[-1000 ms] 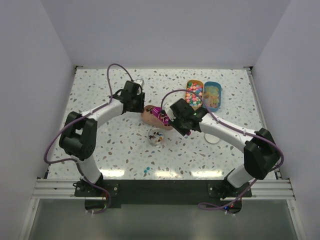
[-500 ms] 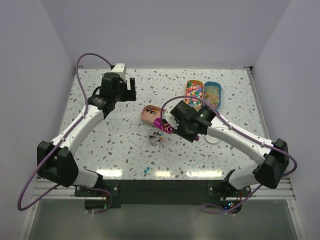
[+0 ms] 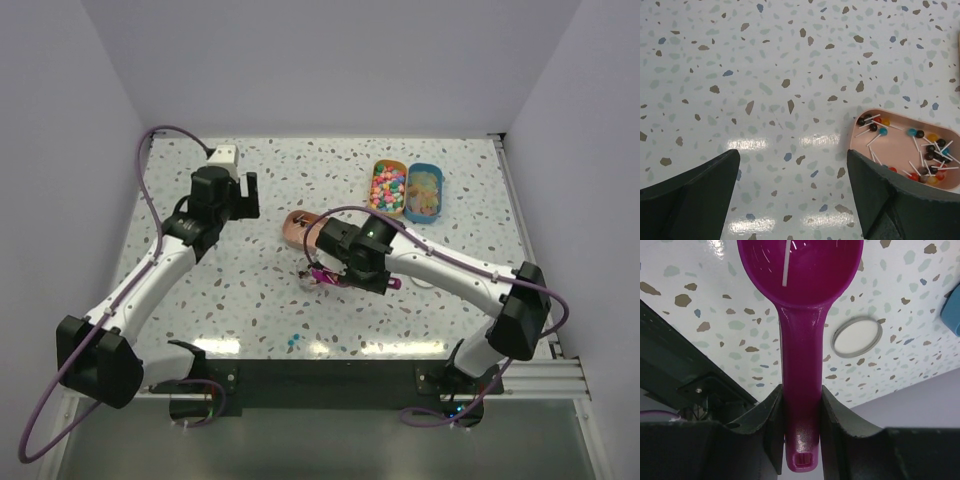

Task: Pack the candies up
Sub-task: Place the fake candies in the packing bottle.

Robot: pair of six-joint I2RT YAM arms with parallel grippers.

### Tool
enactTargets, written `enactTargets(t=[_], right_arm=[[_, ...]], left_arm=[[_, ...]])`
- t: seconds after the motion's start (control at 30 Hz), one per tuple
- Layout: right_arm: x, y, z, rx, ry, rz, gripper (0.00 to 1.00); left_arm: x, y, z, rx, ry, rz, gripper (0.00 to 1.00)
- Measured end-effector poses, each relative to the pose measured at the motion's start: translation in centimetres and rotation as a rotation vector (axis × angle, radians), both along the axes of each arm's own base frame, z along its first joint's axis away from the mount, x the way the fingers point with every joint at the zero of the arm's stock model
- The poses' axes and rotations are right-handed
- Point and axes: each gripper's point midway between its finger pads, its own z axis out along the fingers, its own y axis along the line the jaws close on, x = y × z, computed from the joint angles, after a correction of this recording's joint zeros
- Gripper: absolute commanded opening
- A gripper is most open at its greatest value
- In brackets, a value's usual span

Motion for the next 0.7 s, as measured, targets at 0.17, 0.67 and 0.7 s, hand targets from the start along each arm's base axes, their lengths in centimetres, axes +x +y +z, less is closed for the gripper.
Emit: enactTargets(t=[0.17,0.67,0.7], right_arm=[[0.4,0.8,0.0,-0.060,-0.020,0.030,0.00],[1.4,2.3,0.2,-0.149,-0.120,0.077,0.00],[1.5,2.3,0.2,-0.151,-0.126,0.077,0.00]], left_arm=[[-0.1,0.6,-0.6,0.031,0.009,0.013,0.93],[-0.1,1.7,-0.7,0.087,0.000,0.042,0.94],[-0.1,1.7,-0.8,0.088,0.001,0.043,0.94]])
